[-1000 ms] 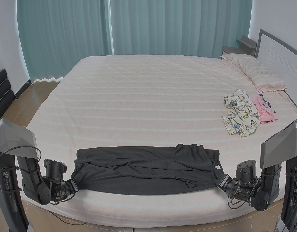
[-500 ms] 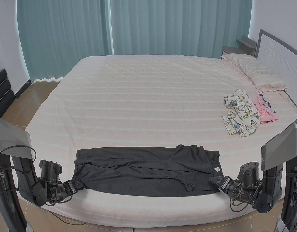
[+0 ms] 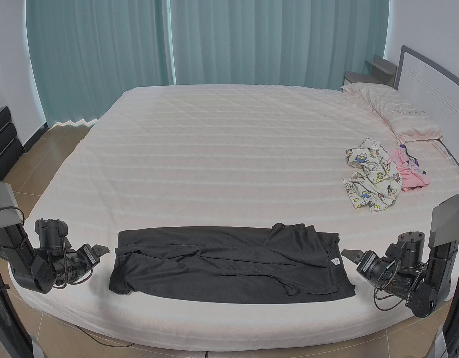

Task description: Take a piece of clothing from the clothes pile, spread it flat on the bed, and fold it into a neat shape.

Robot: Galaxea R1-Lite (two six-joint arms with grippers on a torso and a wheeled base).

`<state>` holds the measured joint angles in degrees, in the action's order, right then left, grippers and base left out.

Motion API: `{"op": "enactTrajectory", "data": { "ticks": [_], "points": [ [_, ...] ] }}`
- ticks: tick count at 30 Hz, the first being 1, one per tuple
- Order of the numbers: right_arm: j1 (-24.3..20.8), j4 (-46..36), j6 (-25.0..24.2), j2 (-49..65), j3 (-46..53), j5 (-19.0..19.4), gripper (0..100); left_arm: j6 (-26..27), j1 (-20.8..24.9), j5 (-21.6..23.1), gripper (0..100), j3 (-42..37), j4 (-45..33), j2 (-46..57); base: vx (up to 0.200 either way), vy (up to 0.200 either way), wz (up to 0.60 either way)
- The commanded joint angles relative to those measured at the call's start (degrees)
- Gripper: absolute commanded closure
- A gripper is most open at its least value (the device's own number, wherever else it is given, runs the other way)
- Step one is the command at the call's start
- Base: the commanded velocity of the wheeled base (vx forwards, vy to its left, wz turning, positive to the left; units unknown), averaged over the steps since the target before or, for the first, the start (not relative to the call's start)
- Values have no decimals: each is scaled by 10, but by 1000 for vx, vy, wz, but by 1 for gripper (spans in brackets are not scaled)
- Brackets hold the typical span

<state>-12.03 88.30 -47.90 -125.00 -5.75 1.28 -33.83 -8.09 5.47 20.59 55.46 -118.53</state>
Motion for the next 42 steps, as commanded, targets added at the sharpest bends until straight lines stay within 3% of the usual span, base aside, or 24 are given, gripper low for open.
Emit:
{"op": "enactTrajectory", "data": {
  "ticks": [1,4,7,10,11,15,22,32,33,42],
  "points": [
    [11,5,11,26,29,20,0,-20,-10,21,0,71,-76,22,0,0,0],
    [18,13,10,27,28,29,0,-55,-10,51,0,95,-108,23,0,0,0],
    [-18,13,-5,5,35,55,0,-83,-8,105,0,90,-114,21,0,0,0],
    [-42,13,-45,-19,36,52,0,-106,-6,133,0,89,-115,19,0,0,0],
    [-57,13,-79,-33,33,50,0,-128,-5,144,0,90,-115,18,0,0,0],
    [-77,13,-97,-64,22,43,0,-151,-2,145,0,94,-112,16,0,0,0],
    [-105,13,-97,-118,-25,-16,0,-166,7,144,0,94,-110,3,0,0,0],
    [-106,13,-98,-121,-51,-22,0,-165,7,140,0,96,-109,-3,0,0,0],
    [-105,13,-98,-122,-62,-27,100,-165,7,139,0,96,-110,-3,0,0,0],
    [-108,13,-93,-118,-60,-41,100,-164,7,139,0,96,-109,-2,0,0,0]
  ]
}}
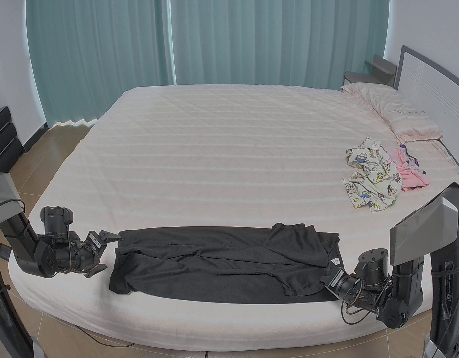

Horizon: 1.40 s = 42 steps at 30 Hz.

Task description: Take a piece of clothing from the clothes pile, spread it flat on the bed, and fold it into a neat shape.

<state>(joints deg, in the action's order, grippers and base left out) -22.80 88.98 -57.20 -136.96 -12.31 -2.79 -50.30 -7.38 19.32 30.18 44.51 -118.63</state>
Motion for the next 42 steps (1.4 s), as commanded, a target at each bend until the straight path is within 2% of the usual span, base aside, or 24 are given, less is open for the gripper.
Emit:
{"op": "enactTrajectory", "data": {
  "ticks": [1,11,17,21,42],
  "points": [
    [-1,6,0,3,11,0,100,0,-1,-1,0,1,1,-2,0,0,0],
    [-10,6,1,71,68,9,100,1,0,-1,0,-2,0,-3,0,0,0],
    [-15,6,3,86,62,11,100,1,0,-1,0,-4,0,-4,0,0,0],
    [-37,6,5,103,60,5,100,1,0,-1,0,-5,0,-4,0,0,0],
    [-40,-2,9,149,84,7,100,1,0,-2,0,0,0,-10,0,0,0]
  ]
}}
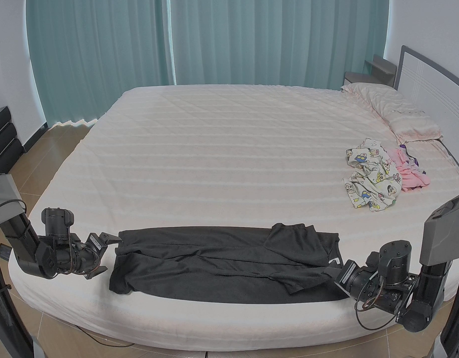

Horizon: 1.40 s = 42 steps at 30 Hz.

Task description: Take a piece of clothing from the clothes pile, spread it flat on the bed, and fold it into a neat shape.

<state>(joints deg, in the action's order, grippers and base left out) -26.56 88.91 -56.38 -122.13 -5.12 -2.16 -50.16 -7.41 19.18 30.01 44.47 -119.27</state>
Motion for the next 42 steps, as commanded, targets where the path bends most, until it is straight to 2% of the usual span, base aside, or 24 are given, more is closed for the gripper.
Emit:
{"op": "enactTrajectory", "data": {
  "ticks": [1,11,12,18,21,26,31,38,39,42],
  "points": [
    [-2,0,0,-4,20,0,100,0,-1,0,0,0,0,-3,0,0,0],
    [9,0,12,-47,43,2,100,0,0,0,0,-1,0,-4,0,0,0],
    [7,1,17,-59,46,2,0,0,0,0,0,-2,0,-4,0,0,0],
    [10,7,47,-103,51,1,0,0,0,0,0,-3,0,-4,0,0,0],
    [39,7,73,-105,41,2,0,0,0,0,0,-4,0,-4,0,0,0],
    [58,7,74,-97,-12,8,0,1,0,0,0,-5,0,-4,0,0,0],
    [61,5,74,-117,-61,33,0,1,2,0,0,-5,0,-5,0,0,0],
    [68,-1,80,-169,-125,37,0,1,2,0,0,-5,0,-5,0,0,0],
    [71,-1,84,-175,-129,37,100,1,2,0,0,-5,0,-5,0,0,0],
    [87,0,108,-185,-139,37,100,1,1,0,0,-5,0,-5,0,0,0]
  ]
}}
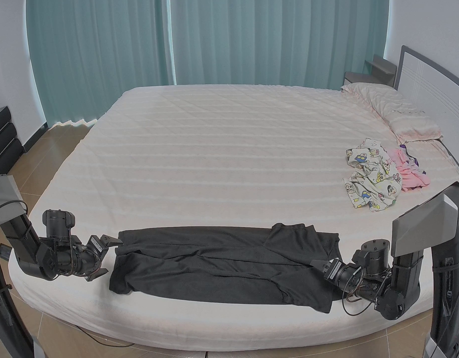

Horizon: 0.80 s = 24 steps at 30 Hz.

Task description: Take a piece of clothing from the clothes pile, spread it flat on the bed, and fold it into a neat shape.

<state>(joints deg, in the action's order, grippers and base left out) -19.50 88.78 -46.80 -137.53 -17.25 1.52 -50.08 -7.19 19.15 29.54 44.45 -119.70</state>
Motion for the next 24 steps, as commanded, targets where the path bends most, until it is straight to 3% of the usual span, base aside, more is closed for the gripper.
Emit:
{"op": "enactTrajectory", "data": {
  "ticks": [1,15,18,19,24],
  "points": [
    [21,1,14,-31,-17,1,100,0,-1,0,0,0,0,-1,0,0,0],
    [47,8,16,-16,-15,1,100,0,-1,0,0,1,0,-1,0,0,0],
    [53,8,17,-5,6,17,100,0,-1,0,0,1,0,-1,0,0,0],
    [54,8,18,-5,9,23,0,0,0,0,0,1,0,-1,0,0,0],
    [68,8,17,-8,0,37,0,-1,-1,0,0,0,0,-1,0,0,0]
  ]
}}
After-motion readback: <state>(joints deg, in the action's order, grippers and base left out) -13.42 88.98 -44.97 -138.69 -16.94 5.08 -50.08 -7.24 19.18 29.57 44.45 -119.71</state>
